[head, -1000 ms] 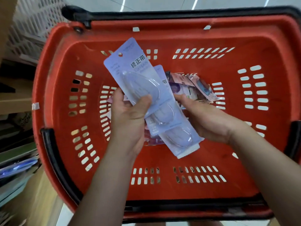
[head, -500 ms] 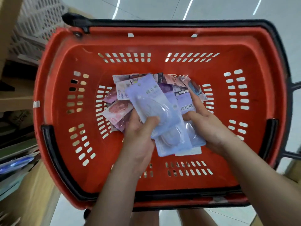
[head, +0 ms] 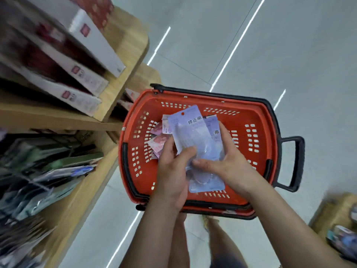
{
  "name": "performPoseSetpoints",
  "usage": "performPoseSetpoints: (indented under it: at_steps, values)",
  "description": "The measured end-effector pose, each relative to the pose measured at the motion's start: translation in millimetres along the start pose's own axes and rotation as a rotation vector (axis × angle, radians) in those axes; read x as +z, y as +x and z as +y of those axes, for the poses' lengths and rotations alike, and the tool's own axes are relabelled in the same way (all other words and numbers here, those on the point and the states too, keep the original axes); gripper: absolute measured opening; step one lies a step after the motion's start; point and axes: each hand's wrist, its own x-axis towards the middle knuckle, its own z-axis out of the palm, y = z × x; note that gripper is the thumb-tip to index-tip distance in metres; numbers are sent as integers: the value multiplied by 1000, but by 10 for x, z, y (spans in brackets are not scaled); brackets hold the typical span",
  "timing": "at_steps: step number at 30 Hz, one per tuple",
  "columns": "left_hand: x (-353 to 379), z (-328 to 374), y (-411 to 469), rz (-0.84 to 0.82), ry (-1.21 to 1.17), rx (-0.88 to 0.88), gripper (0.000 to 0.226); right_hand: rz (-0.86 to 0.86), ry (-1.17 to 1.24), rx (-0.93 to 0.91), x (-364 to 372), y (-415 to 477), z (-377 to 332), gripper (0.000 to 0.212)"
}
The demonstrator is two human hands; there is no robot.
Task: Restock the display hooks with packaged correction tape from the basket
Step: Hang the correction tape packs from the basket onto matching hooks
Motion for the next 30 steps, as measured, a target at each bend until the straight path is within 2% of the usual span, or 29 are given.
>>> performPoseSetpoints:
  at_steps: [3, 8, 10, 13, 16, 18, 26, 30]
  values:
    - [174, 286, -511, 52, -19, 45, 44, -45, -96, -50, 69, -393, -492, 82]
    - [385, 582, -1402, 169, -142, 116, 27, -108, -349, -128, 124, -1059, -1133, 111]
    - [425, 665, -1761, 213, -208, 143, 28, -163, -392, -159, 127, -1349, -1343, 116]
    - [443, 755, -2348, 231, -250, 225, 32, -291, -363, -188, 144, -1757, -1608, 99]
    - [386, 830, -2928, 281, -275, 350, 37, -295, -419, -244, 313, -2109, -1860, 63]
    - [310, 834, -3285, 343, -268, 412, 39, -307, -427, -284, 489, -2315, -1996, 48]
    - [-130, 601, -4562, 536, -278, 563, 44, -638, -593, -453, 1645, -3157, -2077, 41]
    - [-555, 363, -5096, 672, -355, 637, 29, -811, -609, -543, 2318, -3671, -1859, 30]
